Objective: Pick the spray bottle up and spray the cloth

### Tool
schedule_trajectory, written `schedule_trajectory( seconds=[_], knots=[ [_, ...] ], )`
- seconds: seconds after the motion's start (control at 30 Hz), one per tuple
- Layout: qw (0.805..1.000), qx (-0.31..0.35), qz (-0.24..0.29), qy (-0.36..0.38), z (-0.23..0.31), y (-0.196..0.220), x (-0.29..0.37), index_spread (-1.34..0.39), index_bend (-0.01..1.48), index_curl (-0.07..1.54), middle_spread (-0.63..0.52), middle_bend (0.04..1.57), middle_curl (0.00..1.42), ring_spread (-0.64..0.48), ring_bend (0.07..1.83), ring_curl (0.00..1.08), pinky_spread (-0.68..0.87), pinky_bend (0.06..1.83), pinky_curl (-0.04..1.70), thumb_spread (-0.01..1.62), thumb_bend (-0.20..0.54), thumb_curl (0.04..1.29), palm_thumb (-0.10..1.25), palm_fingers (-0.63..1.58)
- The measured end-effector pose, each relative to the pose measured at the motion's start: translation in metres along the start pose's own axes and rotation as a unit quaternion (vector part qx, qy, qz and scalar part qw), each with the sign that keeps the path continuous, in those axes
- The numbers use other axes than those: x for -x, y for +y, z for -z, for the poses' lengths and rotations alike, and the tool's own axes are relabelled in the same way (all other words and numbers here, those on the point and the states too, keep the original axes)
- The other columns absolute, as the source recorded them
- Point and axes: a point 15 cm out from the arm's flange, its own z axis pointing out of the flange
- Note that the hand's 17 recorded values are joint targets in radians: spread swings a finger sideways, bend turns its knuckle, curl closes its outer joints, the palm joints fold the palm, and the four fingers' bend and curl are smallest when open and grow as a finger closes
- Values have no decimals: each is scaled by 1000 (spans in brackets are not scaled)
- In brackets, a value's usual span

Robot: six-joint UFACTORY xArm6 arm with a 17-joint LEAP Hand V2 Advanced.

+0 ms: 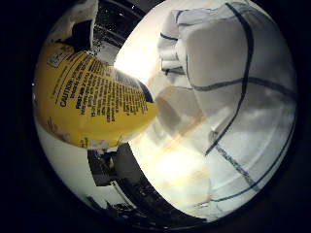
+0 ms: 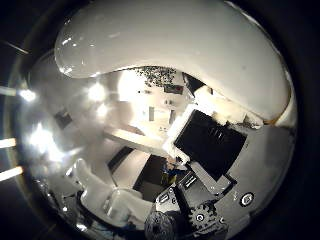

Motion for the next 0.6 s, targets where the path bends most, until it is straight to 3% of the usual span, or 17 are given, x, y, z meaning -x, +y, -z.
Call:
schedule_trajectory(
  seconds=[0.13,0.23,0.4,0.6],
  knots=[
    [1000,5,4,4,0,2,-1,-292,437,545,-97,983,473,-137,1250,456,-428,1054,796,760,-30,703,827,942],
    [1000,16,8,11,-1,6,-4,-369,287,514,-112,854,446,-160,1186,436,-443,1069,749,804,-29,666,825,833],
    [999,30,14,18,-4,13,-6,-450,284,518,-101,710,414,-166,1093,412,-363,962,713,901,-28,612,815,561],
    [999,31,16,21,-1,13,-7,-457,354,504,-43,541,363,-97,898,347,-44,773,668,968,-27,559,784,221]
  ],
)
